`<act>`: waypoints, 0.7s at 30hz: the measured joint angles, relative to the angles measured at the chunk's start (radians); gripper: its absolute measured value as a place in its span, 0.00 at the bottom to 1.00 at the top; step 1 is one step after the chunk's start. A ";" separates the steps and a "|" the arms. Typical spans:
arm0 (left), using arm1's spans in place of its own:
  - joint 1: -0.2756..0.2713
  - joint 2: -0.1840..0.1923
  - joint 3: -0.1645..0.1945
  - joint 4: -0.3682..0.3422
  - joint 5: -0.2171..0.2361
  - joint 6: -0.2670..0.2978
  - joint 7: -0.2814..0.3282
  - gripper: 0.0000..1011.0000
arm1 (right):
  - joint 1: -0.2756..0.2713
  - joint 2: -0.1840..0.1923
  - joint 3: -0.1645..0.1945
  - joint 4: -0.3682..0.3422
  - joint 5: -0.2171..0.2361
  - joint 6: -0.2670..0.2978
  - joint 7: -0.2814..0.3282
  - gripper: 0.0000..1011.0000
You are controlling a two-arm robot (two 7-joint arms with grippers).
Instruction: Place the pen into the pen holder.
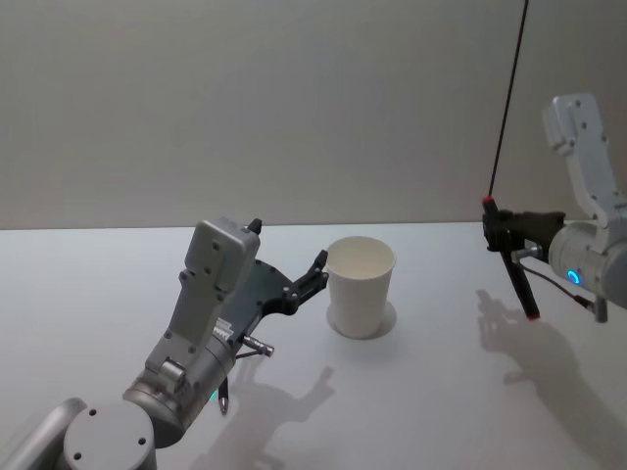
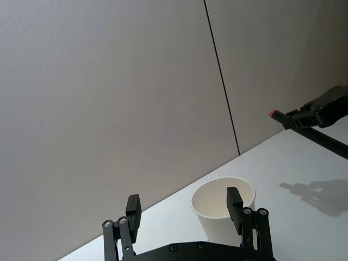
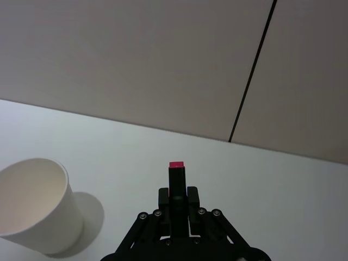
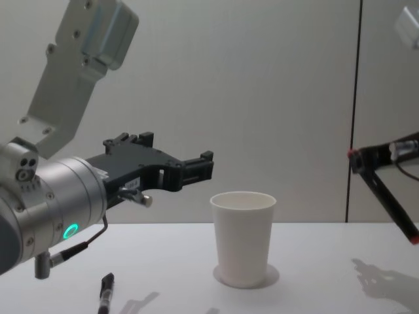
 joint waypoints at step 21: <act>0.000 0.000 0.000 0.000 0.000 0.000 0.000 0.99 | -0.047 0.004 -0.031 -0.041 -0.077 -0.361 0.029 0.17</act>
